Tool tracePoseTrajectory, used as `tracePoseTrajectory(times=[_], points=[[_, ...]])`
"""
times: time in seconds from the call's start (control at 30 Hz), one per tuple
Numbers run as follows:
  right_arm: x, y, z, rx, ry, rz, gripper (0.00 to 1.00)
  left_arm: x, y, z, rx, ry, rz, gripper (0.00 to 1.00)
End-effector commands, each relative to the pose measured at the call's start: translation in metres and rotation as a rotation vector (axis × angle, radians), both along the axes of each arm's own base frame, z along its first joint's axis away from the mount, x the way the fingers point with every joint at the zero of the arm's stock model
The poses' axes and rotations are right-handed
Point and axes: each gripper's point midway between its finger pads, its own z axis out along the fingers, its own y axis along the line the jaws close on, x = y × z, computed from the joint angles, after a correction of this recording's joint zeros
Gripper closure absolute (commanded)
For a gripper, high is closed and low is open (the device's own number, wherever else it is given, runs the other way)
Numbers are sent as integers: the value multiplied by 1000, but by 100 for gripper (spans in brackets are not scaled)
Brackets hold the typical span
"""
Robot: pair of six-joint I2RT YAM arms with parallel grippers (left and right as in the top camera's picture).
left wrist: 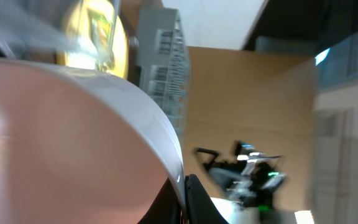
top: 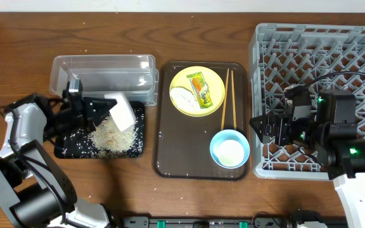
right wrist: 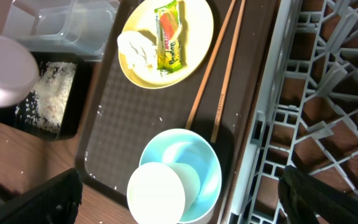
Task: Sort waste into correct bins and load items into the dishwasher rack
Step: 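Tip the pink bowl over the black tray to dump the rice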
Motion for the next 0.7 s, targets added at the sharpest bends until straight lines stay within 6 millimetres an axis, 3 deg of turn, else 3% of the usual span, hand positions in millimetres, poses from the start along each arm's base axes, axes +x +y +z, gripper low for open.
tracePoseTrajectory(times=[0.0, 0.03, 0.1, 0.17, 0.23, 0.3, 0.37, 0.5, 0.67], points=[[2, -2, 10, -1, -25, -5, 1, 1, 0, 11, -38, -90, 21, 94], [2, -2, 10, 0, -24, -5, 1, 3, 3, 4, 15, -131, 12, 94], [2, -2, 10, 0, -25, -5, 1, 4, 11, -13, 56, -40, 13, 94], [2, -2, 9, -1, -24, -5, 1, 0, 6, -3, -31, 23, 25, 94], [2, -2, 9, -4, -25, -7, 1, -3, -2, 12, -48, -69, 20, 94], [3, -2, 10, -3, -28, -7, 1, -3, -1, 3, 44, -137, -10, 94], [3, -2, 10, -3, -29, -7, 1, -8, -1, -9, 70, -35, -31, 94], [3, -2, 10, -3, -29, -7, 1, -18, -22, 1, 88, -52, -104, 94], [5, -2, 12, -2, -40, -7, 1, -45, -65, 10, 299, -88, -307, 94]])
